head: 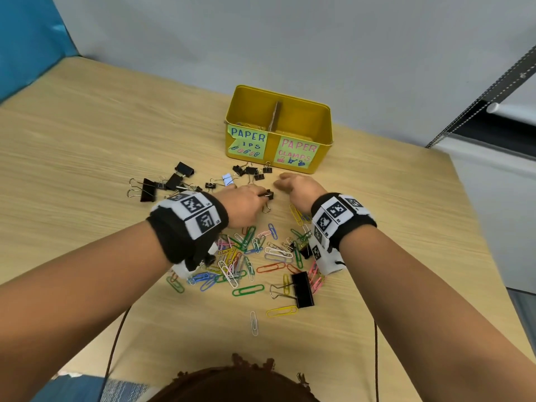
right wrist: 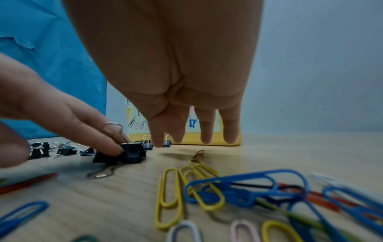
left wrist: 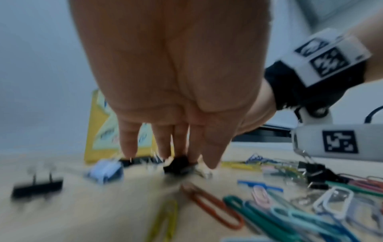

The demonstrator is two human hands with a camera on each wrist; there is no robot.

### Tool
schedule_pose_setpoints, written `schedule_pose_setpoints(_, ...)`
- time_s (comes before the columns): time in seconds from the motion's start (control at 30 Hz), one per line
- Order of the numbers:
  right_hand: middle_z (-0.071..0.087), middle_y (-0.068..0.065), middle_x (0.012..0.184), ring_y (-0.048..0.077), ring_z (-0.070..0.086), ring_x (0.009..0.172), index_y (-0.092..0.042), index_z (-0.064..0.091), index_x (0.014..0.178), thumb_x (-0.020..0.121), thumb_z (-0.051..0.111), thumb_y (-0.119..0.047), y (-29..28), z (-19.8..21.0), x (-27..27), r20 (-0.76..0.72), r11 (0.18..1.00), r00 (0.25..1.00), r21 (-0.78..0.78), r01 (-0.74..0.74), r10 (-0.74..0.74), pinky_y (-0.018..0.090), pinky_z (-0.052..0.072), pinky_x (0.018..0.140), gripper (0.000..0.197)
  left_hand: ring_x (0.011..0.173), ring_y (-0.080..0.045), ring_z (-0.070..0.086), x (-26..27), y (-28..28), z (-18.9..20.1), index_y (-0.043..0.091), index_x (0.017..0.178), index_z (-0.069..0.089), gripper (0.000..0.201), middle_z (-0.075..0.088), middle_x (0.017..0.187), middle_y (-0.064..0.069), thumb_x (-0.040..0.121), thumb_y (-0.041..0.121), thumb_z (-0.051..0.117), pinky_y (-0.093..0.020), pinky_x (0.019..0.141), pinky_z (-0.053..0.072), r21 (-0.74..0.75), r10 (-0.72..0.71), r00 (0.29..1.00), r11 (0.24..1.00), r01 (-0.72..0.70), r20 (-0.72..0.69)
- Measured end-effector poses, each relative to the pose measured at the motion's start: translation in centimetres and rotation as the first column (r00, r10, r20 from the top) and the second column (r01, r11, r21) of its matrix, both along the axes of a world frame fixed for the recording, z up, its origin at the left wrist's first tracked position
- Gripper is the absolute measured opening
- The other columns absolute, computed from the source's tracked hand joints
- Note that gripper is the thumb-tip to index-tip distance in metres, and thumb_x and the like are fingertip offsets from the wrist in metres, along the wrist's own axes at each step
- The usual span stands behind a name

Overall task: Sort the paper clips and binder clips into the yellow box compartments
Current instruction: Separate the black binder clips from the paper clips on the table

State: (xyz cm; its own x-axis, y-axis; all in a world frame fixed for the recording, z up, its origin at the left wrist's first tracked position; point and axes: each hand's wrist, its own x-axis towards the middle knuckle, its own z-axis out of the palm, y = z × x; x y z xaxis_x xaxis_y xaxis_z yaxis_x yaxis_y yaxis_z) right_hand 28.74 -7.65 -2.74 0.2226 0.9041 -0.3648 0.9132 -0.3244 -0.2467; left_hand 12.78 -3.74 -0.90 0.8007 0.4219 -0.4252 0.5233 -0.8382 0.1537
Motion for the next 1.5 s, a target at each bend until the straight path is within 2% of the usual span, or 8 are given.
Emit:
schedule_pose_setpoints(0.23,0.033,-0.003,0.153,0.018,0.029,0.142,-0.023,0.037,0.143,0.083,0.03,0.013,0.4,0.0,-1.2,-0.064,0.997,0.997,0.068,-0.033,0.037,0.038,0.024,0.118,0.07,0.145,-0.021,0.018,-4.1,1.1,0.7,0.013,0.147,0.019,0.057,0.004,0.159,-0.002,0.094,0.019,0.04,-0.04,0.118,0.022,-0.062,0.103,0.994,0.993,-0.101,0.032)
schedule_pose_setpoints(0.47,0.014,-0.012,0.159,0.024,0.02,0.145,-0.03,0.03,0.145,0.091,0.03,0.01,-0.3,1.0,-2.7,0.03,0.91,0.942,-0.272,-0.313,0.333,0.047,0.021,0.118,0.067,0.147,-0.021,0.002,-3.1,1.4,0.5,0.015,0.148,0.008,0.065,-0.008,0.159,-0.002,0.092,0.013,0.04,-0.046,0.118,0.015,-0.007,0.188,0.982,0.982,-0.188,-0.014)
schedule_pose_setpoints(0.7,0.049,0.012,0.138,0.031,0.049,0.126,-0.022,0.05,0.134,0.091,0.037,0.0,-3.3,0.9,1.5,0.116,0.99,0.985,-0.056,0.133,-0.125,0.038,0.04,0.108,0.05,0.144,-0.029,0.013,-1.5,-0.2,1.4,0.029,0.147,0.008,0.062,0.008,0.158,-0.009,0.095,0.028,0.041,-0.049,0.116,0.016,0.013,0.167,0.974,0.985,-0.171,0.151)
schedule_pose_setpoints(0.93,0.06,0.01,0.128,0.026,0.055,0.117,-0.016,0.063,0.12,0.088,0.041,-0.001,-3.9,2.8,-2.4,-0.103,0.999,0.995,-0.044,-0.024,0.02,0.024,0.04,0.092,0.042,0.126,-0.026,0.035,-0.1,-1.1,0.4,0.023,0.145,0.022,0.066,0.036,0.136,-0.01,0.088,0.042,0.051,-0.041,0.108,0.035,-0.158,0.092,0.984,0.985,-0.068,0.151)
schedule_pose_setpoints(1.2,0.054,-0.01,0.067,0.005,0.05,0.064,-0.013,0.071,0.097,0.076,0.074,-0.023,-6.9,3.7,-0.5,-0.141,0.97,0.989,-0.242,-0.002,-0.033,0.024,0.042,0.062,0.023,0.096,-0.019,0.058,1.5,-3.3,0.3,0.019,0.101,0.067,0.026,0.054,0.097,0.001,0.077,0.028,0.069,-0.031,0.08,0.048,-0.212,-0.07,0.98,0.971,0.109,0.186)
schedule_pose_setpoints(1.37,0.056,0.0,0.061,0.005,0.05,0.045,-0.01,0.065,0.083,0.089,0.06,-0.017,-8.2,3.7,2.0,-0.292,0.955,0.91,-0.063,0.289,-0.295,0.012,0.039,0.036,0.011,0.084,-0.019,0.055,2.5,-4.1,-0.2,0.017,0.099,0.067,0.018,0.059,0.096,-0.003,0.084,0.023,0.061,-0.03,0.072,0.046,-0.146,-0.155,0.971,0.972,0.183,0.181)
schedule_pose_setpoints(1.43,0.059,0.005,0.074,0.012,0.052,0.057,-0.01,0.062,0.083,0.093,0.052,-0.018,-8.9,3.8,3.8,-0.234,0.894,0.877,0.066,0.444,-0.419,0.014,0.044,0.041,0.017,0.083,-0.016,0.051,2.7,-4.0,0.4,0.017,0.099,0.066,0.018,0.054,0.092,0.001,0.084,0.026,0.061,-0.029,0.073,0.045,-0.18,-0.09,0.966,0.974,0.136,0.244)
schedule_pose_setpoints(1.5,0.064,0.015,0.091,0.025,0.061,0.077,-0.003,0.065,0.096,0.094,0.049,-0.019,-9.8,3.4,5.5,-0.066,0.857,0.861,0.084,0.509,-0.505,0.029,0.056,0.069,0.023,0.085,-0.015,0.051,3.4,-4.2,1.1,0.017,0.101,0.067,0.02,0.055,0.092,0.001,0.084,0.026,0.061,-0.029,0.077,0.045,-0.228,-0.031,0.948,0.968,0.108,0.317)
